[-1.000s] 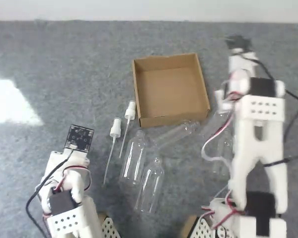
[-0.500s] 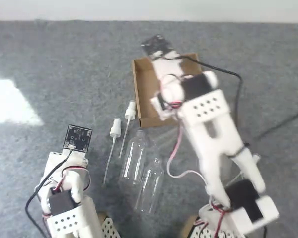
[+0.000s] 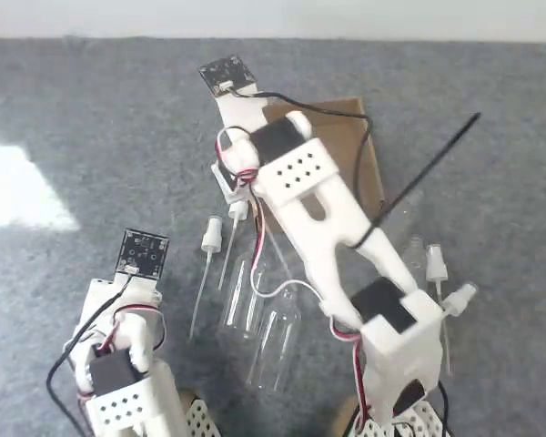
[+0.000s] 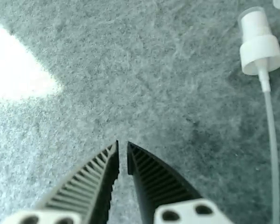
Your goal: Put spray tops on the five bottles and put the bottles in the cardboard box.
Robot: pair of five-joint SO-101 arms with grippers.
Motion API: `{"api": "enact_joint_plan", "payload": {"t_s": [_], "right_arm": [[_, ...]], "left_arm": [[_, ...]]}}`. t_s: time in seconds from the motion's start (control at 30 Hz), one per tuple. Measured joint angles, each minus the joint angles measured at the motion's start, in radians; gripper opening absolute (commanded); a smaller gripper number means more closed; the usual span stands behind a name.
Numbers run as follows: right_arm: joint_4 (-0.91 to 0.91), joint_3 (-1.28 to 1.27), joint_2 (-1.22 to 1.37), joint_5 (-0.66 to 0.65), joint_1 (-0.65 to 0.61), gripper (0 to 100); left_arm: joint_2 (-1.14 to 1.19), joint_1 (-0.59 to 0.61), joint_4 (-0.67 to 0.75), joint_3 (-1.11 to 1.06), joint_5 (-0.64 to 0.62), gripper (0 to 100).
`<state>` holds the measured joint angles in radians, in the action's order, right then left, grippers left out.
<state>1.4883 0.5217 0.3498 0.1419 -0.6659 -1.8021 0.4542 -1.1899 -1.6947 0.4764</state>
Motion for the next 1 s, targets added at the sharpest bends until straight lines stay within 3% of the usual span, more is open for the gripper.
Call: {"api": "enact_joint_plan", "payload": {"t_s": [0.43, 0.6, 0.9, 1.0], "right_arm": [[-0.017, 0.043, 0.107, 0.141, -0.041, 1.4], [-0.048, 0.043, 0.11, 0.199, -0.043, 11.1], [-0.184, 0.043, 0.19, 0.315, -0.052, 8.4], [-0.198, 0.043, 0.198, 0.316, -0.06, 14.2]], "left_arm": [[0.0, 0.0, 0.0, 0.0, 0.0, 3], [0.0, 0.0, 0.0, 0.0, 0.0, 3], [0.0, 0.0, 0.0, 0.0, 0.0, 3], [0.0, 0.0, 0.0, 0.0, 0.0, 3]]}}
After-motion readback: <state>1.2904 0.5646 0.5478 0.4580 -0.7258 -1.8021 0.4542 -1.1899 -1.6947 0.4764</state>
